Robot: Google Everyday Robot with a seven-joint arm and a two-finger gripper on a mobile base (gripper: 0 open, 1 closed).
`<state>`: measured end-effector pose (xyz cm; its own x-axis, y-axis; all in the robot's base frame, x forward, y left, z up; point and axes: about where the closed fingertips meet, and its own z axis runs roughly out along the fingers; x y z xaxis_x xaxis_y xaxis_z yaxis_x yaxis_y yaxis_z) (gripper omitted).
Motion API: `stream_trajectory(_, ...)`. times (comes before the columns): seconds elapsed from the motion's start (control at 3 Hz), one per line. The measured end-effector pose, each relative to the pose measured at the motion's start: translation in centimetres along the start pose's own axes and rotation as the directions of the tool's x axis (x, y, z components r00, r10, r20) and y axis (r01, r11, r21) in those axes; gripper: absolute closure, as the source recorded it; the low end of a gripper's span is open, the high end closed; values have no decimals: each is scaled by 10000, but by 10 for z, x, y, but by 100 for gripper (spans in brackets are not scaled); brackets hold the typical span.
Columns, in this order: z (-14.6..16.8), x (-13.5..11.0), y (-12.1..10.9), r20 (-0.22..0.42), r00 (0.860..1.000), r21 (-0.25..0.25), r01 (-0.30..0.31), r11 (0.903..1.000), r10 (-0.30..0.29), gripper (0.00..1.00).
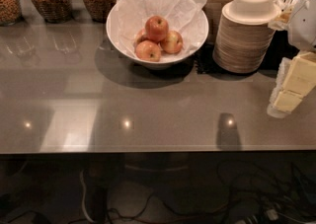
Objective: Pick apple from white bowl
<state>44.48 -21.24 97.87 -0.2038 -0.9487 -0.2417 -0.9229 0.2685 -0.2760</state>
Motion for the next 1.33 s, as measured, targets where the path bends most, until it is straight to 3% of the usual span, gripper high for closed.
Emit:
stream_trajectory(0.33,11,-15,-13,839,9961,559,244,9981,-290,0)
stream_trajectory(0.67,23,-43,-42,1833,9798,1522,520,9870,-798,0)
stream_trajectory(1.0,27,-76,-76,2215,9529,2622,1466,9538,-2073,0)
stream_trajectory(1.33,34,-107,-105,1745,9115,3259,3036,8953,-3725,0)
